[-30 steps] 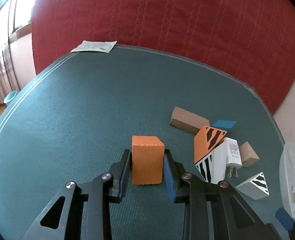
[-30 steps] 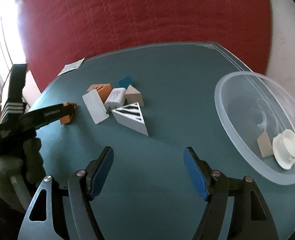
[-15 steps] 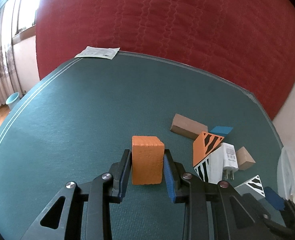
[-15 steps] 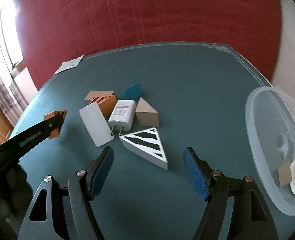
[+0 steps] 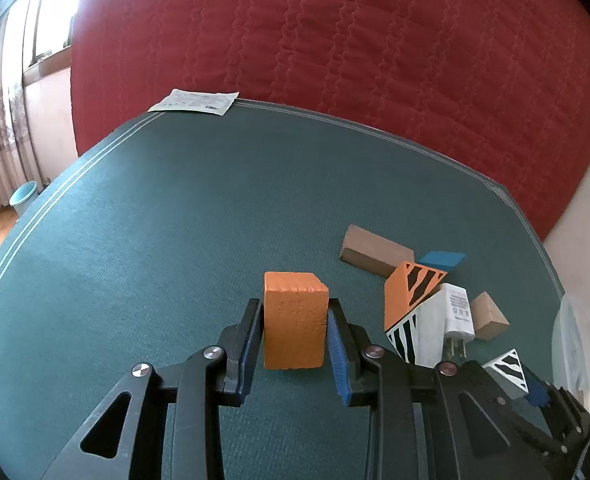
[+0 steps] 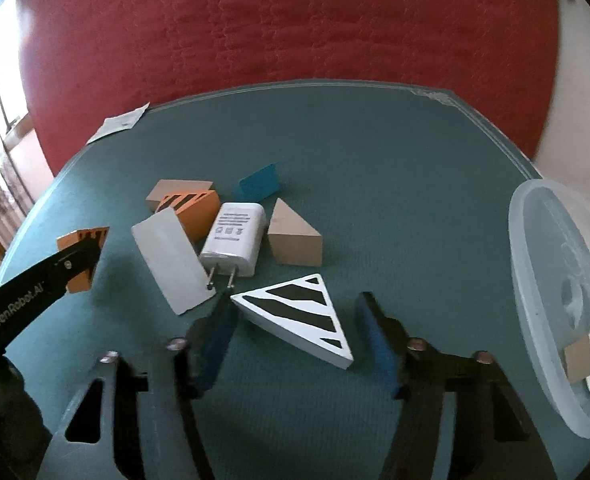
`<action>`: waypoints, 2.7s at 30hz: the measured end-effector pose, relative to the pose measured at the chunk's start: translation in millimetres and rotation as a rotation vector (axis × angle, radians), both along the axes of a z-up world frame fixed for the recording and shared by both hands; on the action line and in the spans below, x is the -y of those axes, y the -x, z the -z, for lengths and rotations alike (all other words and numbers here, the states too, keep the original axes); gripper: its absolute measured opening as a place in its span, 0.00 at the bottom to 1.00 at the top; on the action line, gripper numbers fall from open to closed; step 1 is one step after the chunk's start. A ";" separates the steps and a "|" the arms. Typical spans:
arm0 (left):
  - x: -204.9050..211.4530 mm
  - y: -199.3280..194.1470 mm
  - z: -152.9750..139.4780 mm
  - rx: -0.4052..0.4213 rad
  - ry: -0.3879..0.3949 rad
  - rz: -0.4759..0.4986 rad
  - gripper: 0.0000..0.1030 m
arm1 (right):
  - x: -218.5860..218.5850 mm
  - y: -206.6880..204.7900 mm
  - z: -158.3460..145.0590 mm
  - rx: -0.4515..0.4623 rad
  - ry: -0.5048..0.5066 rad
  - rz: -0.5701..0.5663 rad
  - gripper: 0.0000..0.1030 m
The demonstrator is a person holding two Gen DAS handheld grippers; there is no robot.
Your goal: Organize rigid objects
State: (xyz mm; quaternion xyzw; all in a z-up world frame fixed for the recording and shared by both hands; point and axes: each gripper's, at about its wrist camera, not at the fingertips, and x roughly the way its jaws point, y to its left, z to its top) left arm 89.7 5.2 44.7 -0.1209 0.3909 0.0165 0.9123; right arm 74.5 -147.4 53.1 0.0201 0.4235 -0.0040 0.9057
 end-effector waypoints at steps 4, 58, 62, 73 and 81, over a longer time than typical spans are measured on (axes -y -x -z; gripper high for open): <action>2.2 0.4 0.7 0.001 -0.001 0.004 0.32 | 4.6 3.6 -1.9 -0.001 -0.009 -0.005 0.48; 27.0 14.1 -7.9 0.055 -0.015 0.116 0.32 | 164.0 82.3 -56.6 0.147 0.006 0.420 0.51; 28.1 14.9 -9.4 0.059 -0.015 0.120 0.32 | 164.6 86.3 -54.0 0.140 0.008 0.425 0.51; 39.2 16.0 -11.3 0.066 -0.033 0.142 0.32 | 171.0 100.3 -50.5 0.135 0.008 0.444 0.51; 52.2 22.7 -15.4 0.082 -0.065 0.167 0.32 | 177.0 110.0 -49.5 0.146 0.012 0.438 0.51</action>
